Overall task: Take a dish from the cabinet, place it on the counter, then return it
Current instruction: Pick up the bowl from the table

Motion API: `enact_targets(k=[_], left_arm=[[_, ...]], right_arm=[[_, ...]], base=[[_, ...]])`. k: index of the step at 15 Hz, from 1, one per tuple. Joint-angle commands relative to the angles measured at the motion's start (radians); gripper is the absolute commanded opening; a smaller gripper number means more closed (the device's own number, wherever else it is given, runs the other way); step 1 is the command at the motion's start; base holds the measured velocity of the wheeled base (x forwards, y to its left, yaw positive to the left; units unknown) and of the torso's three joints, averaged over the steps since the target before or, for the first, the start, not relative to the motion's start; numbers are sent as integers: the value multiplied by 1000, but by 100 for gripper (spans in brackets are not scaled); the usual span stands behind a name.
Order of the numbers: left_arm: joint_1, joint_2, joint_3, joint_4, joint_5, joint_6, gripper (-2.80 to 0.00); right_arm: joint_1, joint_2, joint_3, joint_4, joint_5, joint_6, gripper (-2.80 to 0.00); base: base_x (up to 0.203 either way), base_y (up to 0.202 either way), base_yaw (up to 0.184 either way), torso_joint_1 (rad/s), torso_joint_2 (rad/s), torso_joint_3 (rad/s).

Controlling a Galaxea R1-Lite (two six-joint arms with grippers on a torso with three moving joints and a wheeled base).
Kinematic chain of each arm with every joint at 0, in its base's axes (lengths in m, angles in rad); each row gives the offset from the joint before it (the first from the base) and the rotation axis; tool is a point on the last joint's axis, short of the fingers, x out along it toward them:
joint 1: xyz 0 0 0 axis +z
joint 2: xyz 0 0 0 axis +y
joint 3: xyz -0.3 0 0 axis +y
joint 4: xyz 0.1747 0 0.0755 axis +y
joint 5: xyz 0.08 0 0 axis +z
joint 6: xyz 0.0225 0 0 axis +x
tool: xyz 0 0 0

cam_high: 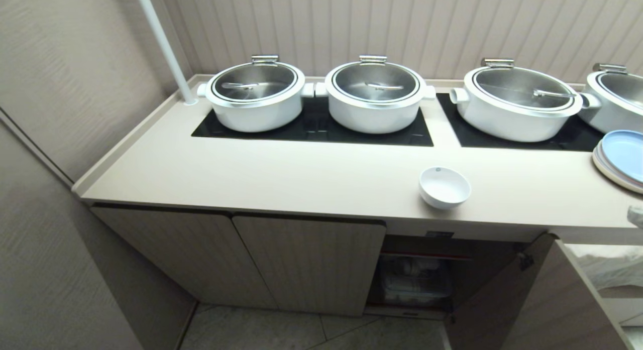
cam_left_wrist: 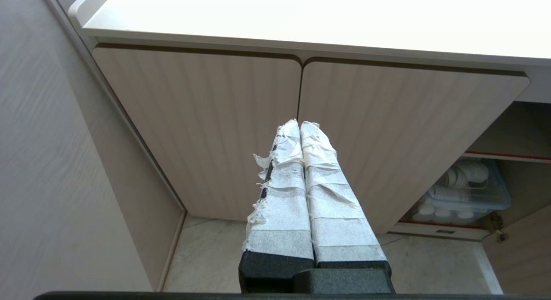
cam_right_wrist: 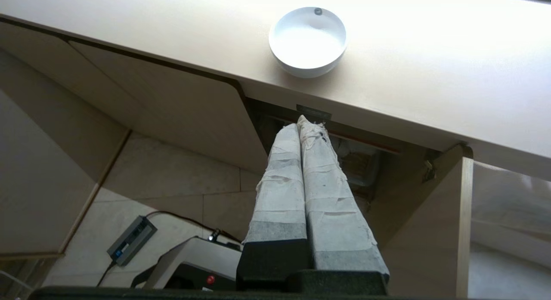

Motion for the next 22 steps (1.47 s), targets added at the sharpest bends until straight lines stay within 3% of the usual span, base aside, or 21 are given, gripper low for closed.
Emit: enact_targets(k=[1,5,9,12,15,18,22], left_arm=[[0,0,-1,-1,1,-1,-280],[0,0,1,-1,1,-1,-280],[0,0,-1,-1,0,-1,-280],[0,0,-1,-1,0,-1,-280],[0,0,-1,-1,1,-1,-280],[-1,0,1,-1,1,0,-280],[0,0,1,-1,1,-1,-280]], right_arm=[[3,143,-114,46,-24,-5,-280],[25,324,-245,78,-45,-45,-280],[31,483,-290,84,-57,-176,-280],[31,603,-379,123,-69,-189,-280],[31,718,-501,160,-75,-176,-280],[23,832,-716,273,-94,-139,-280],[11,995,-991,467,-101,-15,-280]], base=[[0,0,0,0,0,0],[0,0,0,0,0,0],[0,0,0,0,0,0],[0,0,0,0,0,0],[0,0,0,0,0,0],[0,0,0,0,0,0],[0,0,0,0,0,0]])
